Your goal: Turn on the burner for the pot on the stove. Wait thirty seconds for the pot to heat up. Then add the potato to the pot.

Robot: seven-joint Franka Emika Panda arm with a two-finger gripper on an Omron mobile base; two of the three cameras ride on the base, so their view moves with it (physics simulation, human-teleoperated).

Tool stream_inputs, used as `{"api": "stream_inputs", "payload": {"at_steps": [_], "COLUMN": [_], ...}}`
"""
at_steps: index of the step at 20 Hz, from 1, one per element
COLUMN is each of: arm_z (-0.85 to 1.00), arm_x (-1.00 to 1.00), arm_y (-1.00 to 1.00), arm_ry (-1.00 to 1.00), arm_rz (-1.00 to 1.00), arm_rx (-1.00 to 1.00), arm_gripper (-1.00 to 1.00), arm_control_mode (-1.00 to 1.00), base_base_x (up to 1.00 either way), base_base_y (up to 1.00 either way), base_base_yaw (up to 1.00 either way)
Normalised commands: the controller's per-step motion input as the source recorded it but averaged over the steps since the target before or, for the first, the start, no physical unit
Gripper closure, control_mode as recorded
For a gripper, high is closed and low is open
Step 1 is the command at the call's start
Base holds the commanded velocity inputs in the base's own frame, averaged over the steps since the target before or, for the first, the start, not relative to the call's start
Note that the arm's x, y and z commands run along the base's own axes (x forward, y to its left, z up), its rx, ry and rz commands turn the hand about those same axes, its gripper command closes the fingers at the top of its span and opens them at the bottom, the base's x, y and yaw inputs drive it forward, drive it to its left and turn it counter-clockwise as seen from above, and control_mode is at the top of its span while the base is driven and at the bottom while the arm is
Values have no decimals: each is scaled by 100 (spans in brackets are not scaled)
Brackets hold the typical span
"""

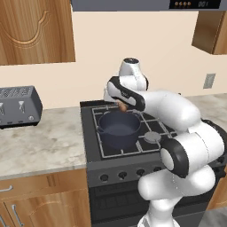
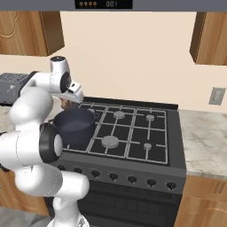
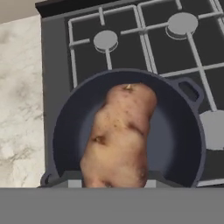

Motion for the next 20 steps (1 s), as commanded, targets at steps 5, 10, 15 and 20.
{"api": "stream_inputs", "payload": {"at_steps": [5,10,15,20], "arm_z": [-42,-22,-9,-19], "arm_x": [0,0,1,6], "arm_y": [-20,0,1,18], "arm_ry": [6,9,7,10], "arm_rz": [21,14,11,9], "arm_rx": [7,0,-2,-6], "arm_gripper": [100,100,100,100], "arm_control_mode": [-100,-100,-100,-100], "base_base_x": [0,0,0,0], "base_base_y": [0,0,0,0], "base_base_yaw": [0,0,0,0]}}
